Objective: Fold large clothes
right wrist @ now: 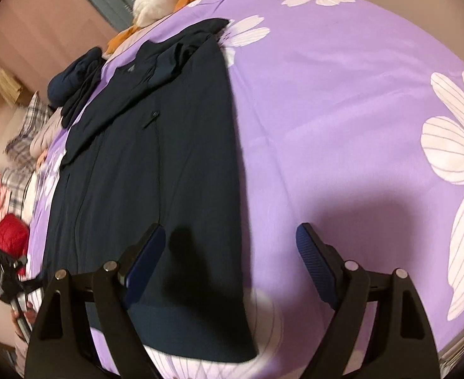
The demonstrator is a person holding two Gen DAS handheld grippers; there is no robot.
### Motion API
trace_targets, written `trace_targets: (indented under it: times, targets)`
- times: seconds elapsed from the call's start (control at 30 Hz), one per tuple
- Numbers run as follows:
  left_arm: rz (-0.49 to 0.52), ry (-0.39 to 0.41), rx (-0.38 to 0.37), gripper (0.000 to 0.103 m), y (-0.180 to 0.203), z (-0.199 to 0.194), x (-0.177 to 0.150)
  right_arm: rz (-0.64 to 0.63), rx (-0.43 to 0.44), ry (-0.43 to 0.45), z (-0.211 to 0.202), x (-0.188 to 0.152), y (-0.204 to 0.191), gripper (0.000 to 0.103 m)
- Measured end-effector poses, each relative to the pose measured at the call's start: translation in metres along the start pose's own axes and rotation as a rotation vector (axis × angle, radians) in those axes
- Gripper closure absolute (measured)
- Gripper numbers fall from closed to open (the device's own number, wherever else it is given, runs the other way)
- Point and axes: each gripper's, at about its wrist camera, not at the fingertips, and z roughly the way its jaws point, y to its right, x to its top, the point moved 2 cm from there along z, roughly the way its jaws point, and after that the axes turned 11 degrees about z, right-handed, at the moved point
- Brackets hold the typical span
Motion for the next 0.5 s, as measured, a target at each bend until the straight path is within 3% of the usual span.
trace_targets:
  times: [0.2, 0.27, 0.5]
  targets:
    - [0.034, -0.051, -0.081, 0.002, 0.010, 0.004, -0.014, -0.064, 0.072, -0.072, -0.002, -0.021, -0.007, 0.016]
    - [0.049, -0.059, -0.074, 0.002, 0.013, 0.008, -0.017, -0.083, 0.096, -0.092, 0.001, -0.025, -0.012, 0.016]
    - [0.033, -0.063, -0.120, 0.001, 0.018, 0.027, 0.001, -0.052, 0.159, -0.105, 0.018, -0.015, -0.022, 0.016]
